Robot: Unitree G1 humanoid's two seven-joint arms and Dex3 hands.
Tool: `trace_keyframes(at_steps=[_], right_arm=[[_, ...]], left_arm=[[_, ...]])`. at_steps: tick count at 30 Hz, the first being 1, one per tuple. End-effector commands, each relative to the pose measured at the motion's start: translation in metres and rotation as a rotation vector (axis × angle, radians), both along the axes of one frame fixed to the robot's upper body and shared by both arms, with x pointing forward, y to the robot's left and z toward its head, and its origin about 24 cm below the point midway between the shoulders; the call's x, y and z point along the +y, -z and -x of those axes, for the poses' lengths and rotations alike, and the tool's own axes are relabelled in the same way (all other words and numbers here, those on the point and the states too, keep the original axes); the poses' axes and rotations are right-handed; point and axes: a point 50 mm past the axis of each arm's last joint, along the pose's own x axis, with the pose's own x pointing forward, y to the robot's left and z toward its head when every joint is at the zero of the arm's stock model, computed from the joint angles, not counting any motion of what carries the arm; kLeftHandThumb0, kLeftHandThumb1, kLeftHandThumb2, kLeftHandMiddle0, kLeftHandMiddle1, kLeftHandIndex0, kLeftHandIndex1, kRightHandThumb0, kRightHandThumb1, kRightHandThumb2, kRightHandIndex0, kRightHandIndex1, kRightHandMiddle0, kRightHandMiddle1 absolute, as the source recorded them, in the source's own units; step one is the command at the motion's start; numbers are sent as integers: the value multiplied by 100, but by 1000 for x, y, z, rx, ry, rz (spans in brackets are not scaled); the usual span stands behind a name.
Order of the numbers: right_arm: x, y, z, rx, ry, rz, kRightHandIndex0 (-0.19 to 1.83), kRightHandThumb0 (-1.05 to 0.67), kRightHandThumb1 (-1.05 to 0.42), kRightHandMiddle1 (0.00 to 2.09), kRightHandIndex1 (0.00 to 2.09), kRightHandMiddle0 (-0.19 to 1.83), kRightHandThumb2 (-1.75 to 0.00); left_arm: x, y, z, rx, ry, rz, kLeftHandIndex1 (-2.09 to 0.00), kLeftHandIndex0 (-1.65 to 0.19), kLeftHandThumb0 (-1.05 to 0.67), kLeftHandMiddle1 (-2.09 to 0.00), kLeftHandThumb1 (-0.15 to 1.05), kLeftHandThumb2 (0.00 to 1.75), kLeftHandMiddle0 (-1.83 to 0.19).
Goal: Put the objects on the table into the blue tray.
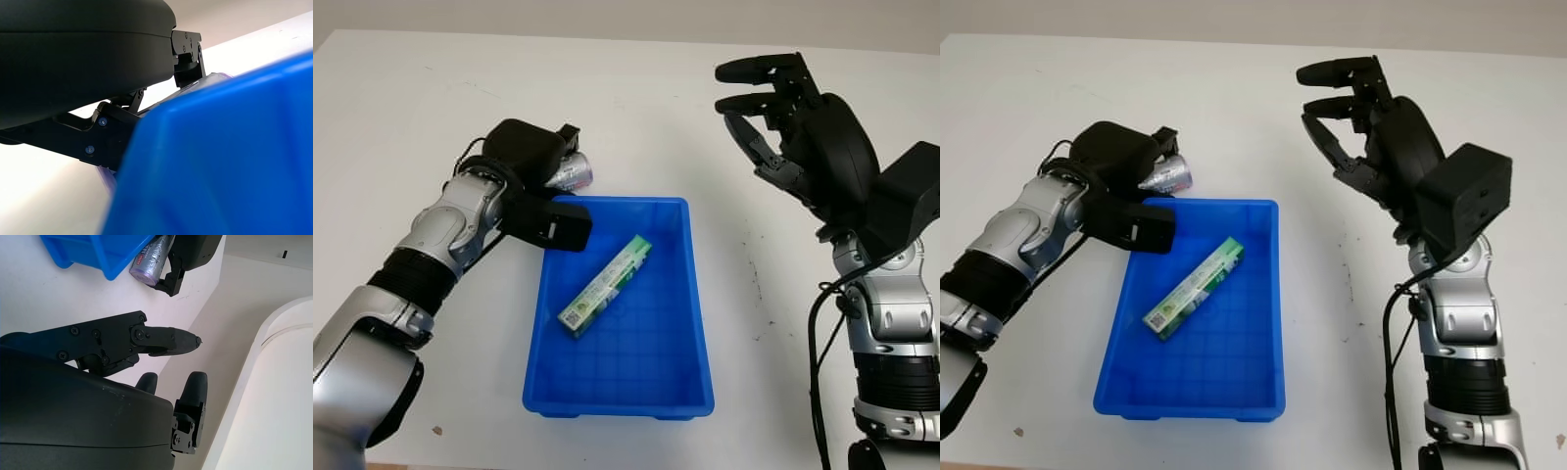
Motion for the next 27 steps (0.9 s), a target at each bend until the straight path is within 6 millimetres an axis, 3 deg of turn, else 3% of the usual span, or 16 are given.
trace_keyframes(at_steps=[1, 7, 9, 12, 15, 18, 22, 24, 27], right_arm=[[-2, -3, 0, -21, 0, 16, -19, -33, -105, 139, 148, -19, -37], [-2, -3, 1, -17, -2, 8, -19, -31, -105, 141, 153, -19, -38], [-3, -3, 0, -17, -3, 5, -19, -31, -105, 142, 153, -19, -38], [-3, -2, 1, -16, -4, 6, -19, -31, -105, 142, 156, -19, -37], [-3, -2, 1, -16, -6, 11, -19, -32, -105, 141, 155, -19, -37], [-3, -1, 0, -15, -10, 12, -19, -32, -105, 139, 153, -19, -36], [-2, -1, 0, -3, -8, 4, -19, -31, -105, 140, 148, -19, -37], [-1, 0, -1, 3, -5, 2, -19, -32, -105, 141, 148, -19, -36], [0, 0, -1, 1, -3, 7, -19, -33, -105, 141, 152, -19, -35]], left_arm=[[7, -1, -1, -16, -11, -10, -164, 2, -50, -209, 105, 30, -68], [11, -23, -4, -114, -10, -10, -166, 4, -52, -209, 105, 36, -55], [12, -34, -5, -153, -12, 6, -167, 0, -52, -209, 105, 33, -69], [12, -50, -4, -195, -22, 20, -195, 1, -54, -209, 105, 33, -73], [14, -70, -1, -275, 8, 57, -185, 7, -54, -209, 105, 32, -63], [17, -85, 2, -329, 26, 88, -163, -5, -54, -209, 105, 32, -51], [15, -96, 5, -368, 44, 125, -198, -25, -56, -209, 105, 31, -75], [14, -97, 7, -368, 46, 139, -197, -25, -56, -209, 105, 30, -84], [14, -100, 11, -341, 75, 208, -191, -31, -54, -209, 105, 30, -80]])
